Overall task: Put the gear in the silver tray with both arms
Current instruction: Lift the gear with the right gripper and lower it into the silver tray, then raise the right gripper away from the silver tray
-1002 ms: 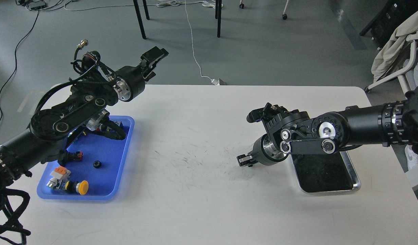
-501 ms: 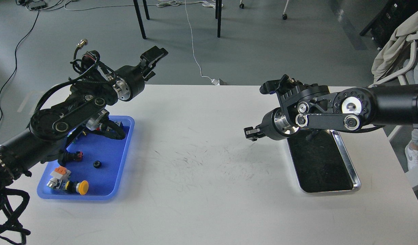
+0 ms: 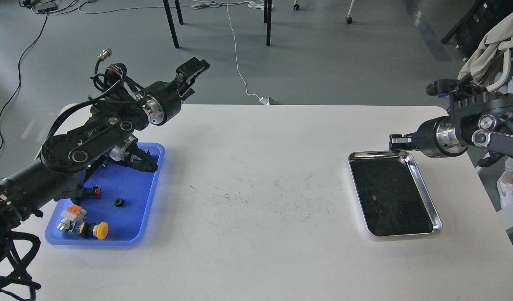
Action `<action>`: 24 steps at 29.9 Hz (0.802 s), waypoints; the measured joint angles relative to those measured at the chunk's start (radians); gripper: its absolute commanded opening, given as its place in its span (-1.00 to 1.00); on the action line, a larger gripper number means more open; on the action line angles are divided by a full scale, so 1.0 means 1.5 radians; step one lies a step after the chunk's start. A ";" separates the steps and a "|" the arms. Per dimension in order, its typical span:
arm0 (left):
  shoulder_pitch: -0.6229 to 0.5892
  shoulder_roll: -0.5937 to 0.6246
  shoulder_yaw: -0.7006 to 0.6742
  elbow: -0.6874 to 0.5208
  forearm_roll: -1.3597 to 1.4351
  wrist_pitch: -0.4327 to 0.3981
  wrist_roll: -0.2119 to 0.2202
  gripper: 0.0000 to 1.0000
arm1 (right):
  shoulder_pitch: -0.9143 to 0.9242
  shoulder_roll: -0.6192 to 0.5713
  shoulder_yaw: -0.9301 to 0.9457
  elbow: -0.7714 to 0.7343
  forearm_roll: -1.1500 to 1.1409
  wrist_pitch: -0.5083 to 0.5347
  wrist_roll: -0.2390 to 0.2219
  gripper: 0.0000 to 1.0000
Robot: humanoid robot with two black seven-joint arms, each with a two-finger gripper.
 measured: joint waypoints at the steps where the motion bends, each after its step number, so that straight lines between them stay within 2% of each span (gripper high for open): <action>1: 0.000 -0.001 0.000 0.000 0.000 0.000 0.000 0.95 | -0.017 0.004 0.010 -0.016 -0.003 -0.005 0.000 -0.94; 11: 0.000 -0.004 0.000 0.000 0.000 0.000 0.000 0.95 | -0.087 0.086 0.029 -0.074 -0.033 -0.021 -0.001 -0.91; 14: 0.000 -0.004 0.000 0.000 0.000 0.000 0.000 0.95 | -0.098 0.113 0.027 -0.093 -0.058 -0.021 -0.001 -0.84; 15: 0.000 -0.004 0.000 0.000 0.000 0.000 0.000 0.95 | -0.102 0.119 0.027 -0.100 -0.064 -0.021 -0.001 -0.74; 16: 0.000 -0.003 0.000 0.000 0.000 0.000 0.000 0.95 | -0.104 0.122 0.027 -0.105 -0.068 -0.022 -0.001 -0.46; 18: 0.000 -0.001 0.000 0.000 0.000 0.000 0.000 0.95 | -0.106 0.126 0.027 -0.112 -0.073 -0.022 -0.001 0.41; 19: 0.000 0.000 0.000 0.000 0.000 0.000 0.000 0.95 | -0.106 0.127 0.027 -0.113 -0.074 -0.022 -0.001 0.74; 24: 0.001 0.001 0.000 0.000 0.000 0.000 0.000 0.95 | -0.097 0.130 0.030 -0.104 -0.069 -0.020 0.000 0.90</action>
